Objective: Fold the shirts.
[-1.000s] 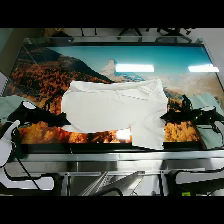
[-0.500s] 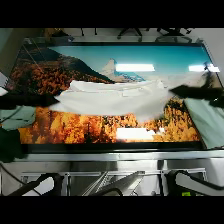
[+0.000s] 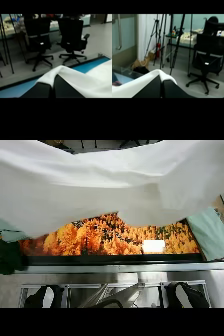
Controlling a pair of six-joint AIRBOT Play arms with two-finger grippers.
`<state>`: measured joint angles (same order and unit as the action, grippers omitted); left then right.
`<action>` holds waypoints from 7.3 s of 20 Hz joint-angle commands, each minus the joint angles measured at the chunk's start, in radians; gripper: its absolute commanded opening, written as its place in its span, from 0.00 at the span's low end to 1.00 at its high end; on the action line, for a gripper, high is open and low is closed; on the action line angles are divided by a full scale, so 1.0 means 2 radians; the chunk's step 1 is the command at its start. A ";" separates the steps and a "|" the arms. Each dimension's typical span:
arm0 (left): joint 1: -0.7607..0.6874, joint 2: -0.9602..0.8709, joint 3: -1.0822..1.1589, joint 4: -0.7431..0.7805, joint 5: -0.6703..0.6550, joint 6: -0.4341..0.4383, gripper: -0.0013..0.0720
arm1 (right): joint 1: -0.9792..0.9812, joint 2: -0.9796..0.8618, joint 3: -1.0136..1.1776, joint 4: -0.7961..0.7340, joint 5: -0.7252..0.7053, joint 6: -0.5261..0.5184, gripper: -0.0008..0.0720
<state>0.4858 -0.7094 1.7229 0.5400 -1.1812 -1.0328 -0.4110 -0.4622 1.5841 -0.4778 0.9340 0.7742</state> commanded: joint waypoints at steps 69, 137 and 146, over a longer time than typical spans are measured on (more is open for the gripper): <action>-0.088 -0.466 -0.354 0.165 -0.062 -0.043 0.04 | -0.024 -0.220 -0.513 -0.161 0.097 0.148 0.64; -0.253 -0.595 0.114 0.186 -0.154 -0.222 0.39 | 0.044 -0.522 -0.140 -0.140 0.130 0.054 0.04; -0.460 -0.680 0.095 0.183 -0.032 -0.204 0.04 | 0.044 -0.364 -0.096 -0.082 0.223 0.072 0.04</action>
<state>-0.3073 -1.9972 1.9194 0.9150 -1.3304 -1.4464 -0.3225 -1.2892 1.3506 -0.6739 1.3014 0.8848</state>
